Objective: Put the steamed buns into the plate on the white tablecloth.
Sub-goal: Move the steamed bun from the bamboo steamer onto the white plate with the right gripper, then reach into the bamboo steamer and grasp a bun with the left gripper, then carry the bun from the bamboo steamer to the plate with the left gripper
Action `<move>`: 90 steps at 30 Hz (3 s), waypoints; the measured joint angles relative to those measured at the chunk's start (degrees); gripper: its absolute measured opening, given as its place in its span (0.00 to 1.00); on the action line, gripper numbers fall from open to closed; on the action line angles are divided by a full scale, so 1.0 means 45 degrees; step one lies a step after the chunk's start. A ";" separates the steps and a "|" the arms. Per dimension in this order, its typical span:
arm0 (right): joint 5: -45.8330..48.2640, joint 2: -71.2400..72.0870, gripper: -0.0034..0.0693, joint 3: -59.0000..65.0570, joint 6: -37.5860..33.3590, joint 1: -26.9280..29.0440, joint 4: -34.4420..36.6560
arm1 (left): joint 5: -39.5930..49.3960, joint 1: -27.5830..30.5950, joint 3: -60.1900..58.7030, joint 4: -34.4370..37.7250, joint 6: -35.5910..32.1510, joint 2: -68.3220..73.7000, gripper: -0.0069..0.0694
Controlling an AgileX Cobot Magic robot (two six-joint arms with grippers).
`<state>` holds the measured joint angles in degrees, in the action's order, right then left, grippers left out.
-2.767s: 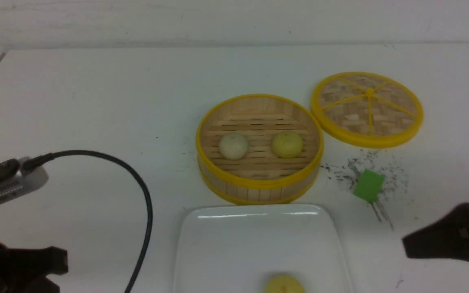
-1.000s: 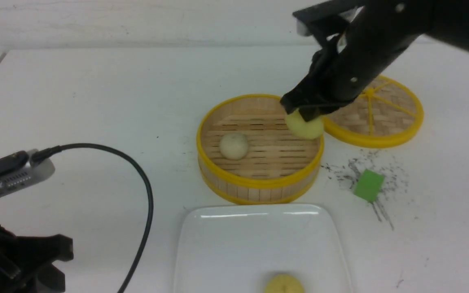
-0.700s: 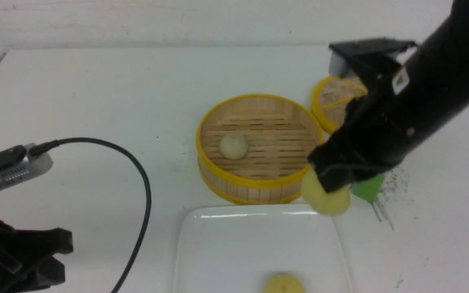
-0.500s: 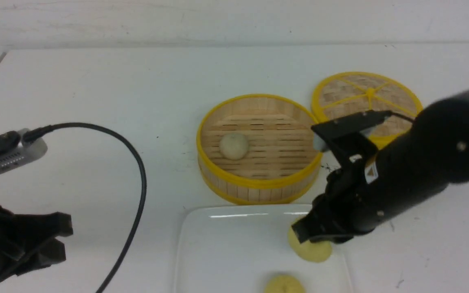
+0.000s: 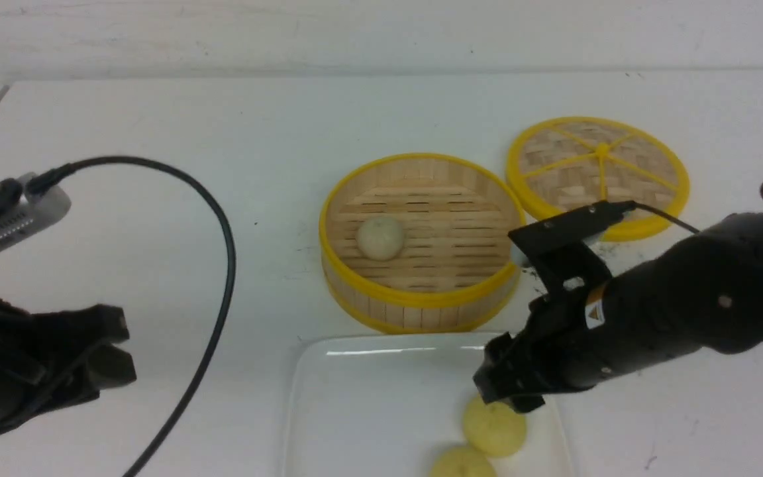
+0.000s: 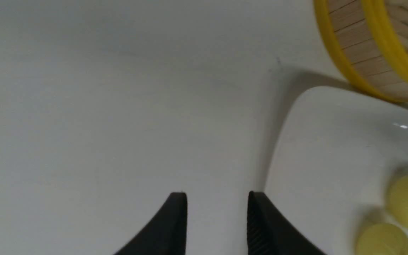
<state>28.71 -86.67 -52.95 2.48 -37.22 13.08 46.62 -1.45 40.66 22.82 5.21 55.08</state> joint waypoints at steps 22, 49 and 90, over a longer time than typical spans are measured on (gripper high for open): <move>0.6162 1.2856 0.03 0.0976 0.4256 0.1061 -0.4867 | 0.1549 -0.3597 0.6585 0.3162 -0.3930 0.6138 0.64; 0.8491 1.4333 0.07 0.1420 0.6236 0.1069 -0.7065 | 0.1024 -0.6833 1.4714 -0.6225 0.0773 1.5378 0.76; 0.8494 1.4333 0.15 0.1420 0.6240 0.1069 -0.6996 | 0.2017 -0.6857 0.5177 -0.1699 0.0747 0.8336 0.23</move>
<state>66.93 -22.17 -46.56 30.56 -32.41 -18.40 55.70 -32.30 63.95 15.18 8.57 92.59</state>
